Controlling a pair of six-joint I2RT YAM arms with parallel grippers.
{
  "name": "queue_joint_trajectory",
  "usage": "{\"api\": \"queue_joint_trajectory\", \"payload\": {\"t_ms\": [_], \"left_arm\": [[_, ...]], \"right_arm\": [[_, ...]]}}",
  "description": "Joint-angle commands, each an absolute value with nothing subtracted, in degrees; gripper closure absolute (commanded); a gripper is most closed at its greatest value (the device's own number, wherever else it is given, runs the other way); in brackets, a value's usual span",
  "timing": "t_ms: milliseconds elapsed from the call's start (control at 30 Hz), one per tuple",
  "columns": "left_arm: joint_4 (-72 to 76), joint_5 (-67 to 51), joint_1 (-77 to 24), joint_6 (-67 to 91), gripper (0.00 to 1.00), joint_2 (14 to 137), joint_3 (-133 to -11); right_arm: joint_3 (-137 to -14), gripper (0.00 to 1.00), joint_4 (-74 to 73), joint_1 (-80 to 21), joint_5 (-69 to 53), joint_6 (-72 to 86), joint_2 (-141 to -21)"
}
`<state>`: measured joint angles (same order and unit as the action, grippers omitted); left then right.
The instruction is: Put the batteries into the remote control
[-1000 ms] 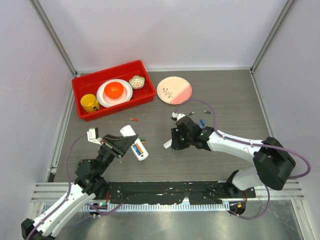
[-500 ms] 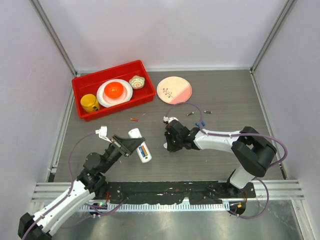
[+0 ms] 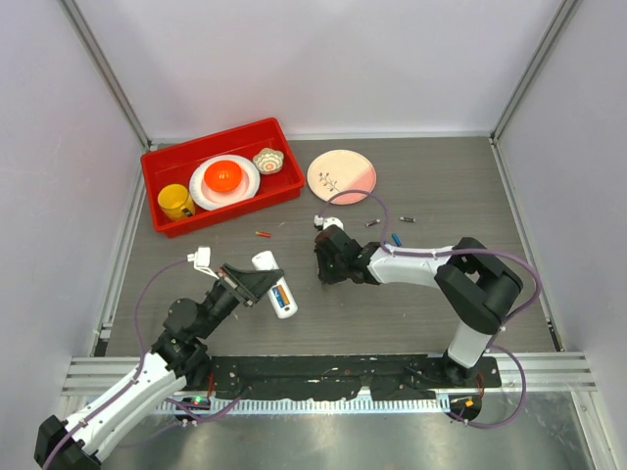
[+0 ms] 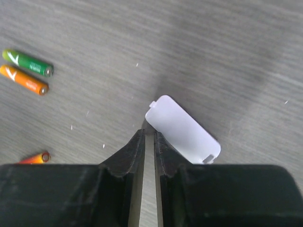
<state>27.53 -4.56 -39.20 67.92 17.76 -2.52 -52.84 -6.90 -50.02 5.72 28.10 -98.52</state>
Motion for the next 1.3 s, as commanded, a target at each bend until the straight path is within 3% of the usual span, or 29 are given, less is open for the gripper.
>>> {"api": "queue_joint_trajectory", "payload": {"t_ms": [0,33,67,167,267,567,1033,1267], "left_arm": [[31.11,-4.13,-38.94,66.45,1.0,18.45,-3.6],[31.64,-4.13,-38.94,66.36,1.0,19.41,-3.6],[31.99,-4.13,-38.94,66.36,1.0,19.86,-3.69],[34.01,-4.39,-38.94,66.09,1.0,21.97,-3.87],[36.12,-5.36,-38.94,66.09,1.0,24.07,-3.96],[38.23,-6.24,-38.94,66.44,1.0,25.66,-3.78],[37.09,-6.86,-38.85,66.53,1.0,23.82,-3.6],[36.83,-6.42,-38.94,66.53,1.0,23.47,-3.34]], "right_arm": [[-54.49,0.76,-7.21,-48.25,7.83,27.95,-101.42],[-54.67,0.73,-7.03,-48.25,7.3,27.25,-101.43],[-54.67,0.63,-5.9,-48.34,3.81,24.98,-100.82],[-54.32,0.46,-4.48,-48.51,-4.29,20.58,-97.84],[-53.44,0.39,-5.53,-48.52,-3.7,19.34,-94.41],[-54.84,0.37,-13.0,-46.76,8.52,16.61,-88.24],[-59.59,0.36,-16.17,-45.7,6.42,15.12,-98.96],[-59.15,0.42,-17.58,-45.18,5.71,13.54,-100.19]]}}
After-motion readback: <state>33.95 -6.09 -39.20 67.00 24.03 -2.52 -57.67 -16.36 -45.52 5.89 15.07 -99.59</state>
